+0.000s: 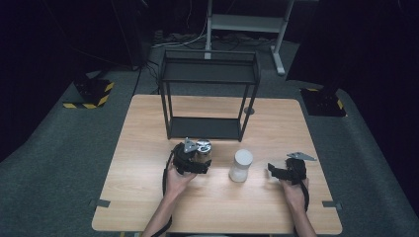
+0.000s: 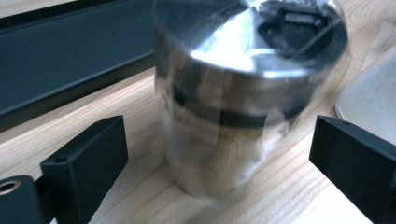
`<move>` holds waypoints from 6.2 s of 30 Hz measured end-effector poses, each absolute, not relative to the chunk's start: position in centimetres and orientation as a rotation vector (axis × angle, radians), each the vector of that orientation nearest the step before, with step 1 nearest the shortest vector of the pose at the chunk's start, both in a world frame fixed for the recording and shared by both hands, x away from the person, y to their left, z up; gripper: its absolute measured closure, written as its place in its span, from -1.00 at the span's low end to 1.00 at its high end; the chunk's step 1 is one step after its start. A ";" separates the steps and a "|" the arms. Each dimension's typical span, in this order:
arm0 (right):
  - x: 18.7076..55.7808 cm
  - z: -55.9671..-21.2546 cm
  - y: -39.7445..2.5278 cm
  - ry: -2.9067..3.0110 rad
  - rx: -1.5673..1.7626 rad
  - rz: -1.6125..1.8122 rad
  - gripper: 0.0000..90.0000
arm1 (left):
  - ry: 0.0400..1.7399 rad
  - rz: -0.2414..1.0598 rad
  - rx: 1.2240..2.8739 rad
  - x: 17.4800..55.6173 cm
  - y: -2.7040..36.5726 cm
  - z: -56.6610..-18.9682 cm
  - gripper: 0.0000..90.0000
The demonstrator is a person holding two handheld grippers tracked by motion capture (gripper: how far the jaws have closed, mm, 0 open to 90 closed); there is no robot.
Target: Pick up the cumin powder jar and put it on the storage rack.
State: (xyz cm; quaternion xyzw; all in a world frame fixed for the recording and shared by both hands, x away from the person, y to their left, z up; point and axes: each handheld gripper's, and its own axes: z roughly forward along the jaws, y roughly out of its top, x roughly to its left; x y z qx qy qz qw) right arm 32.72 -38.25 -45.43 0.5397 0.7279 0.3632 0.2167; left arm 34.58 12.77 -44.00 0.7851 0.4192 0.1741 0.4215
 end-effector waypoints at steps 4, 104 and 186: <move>32.7 -45.4 -38.3 2.016 1.498 1.008 -0.78 | 1.061 0.441 1.965 35.3 12.0 -44.0 -0.86; 32.7 -45.6 -39.1 2.005 1.526 1.057 -0.78 | 0.836 0.405 2.079 38.9 11.7 -30.7 -0.31; 32.8 -45.9 -40.2 2.011 1.529 1.121 -0.79 | 1.006 0.515 1.949 49.3 9.2 -14.9 -0.32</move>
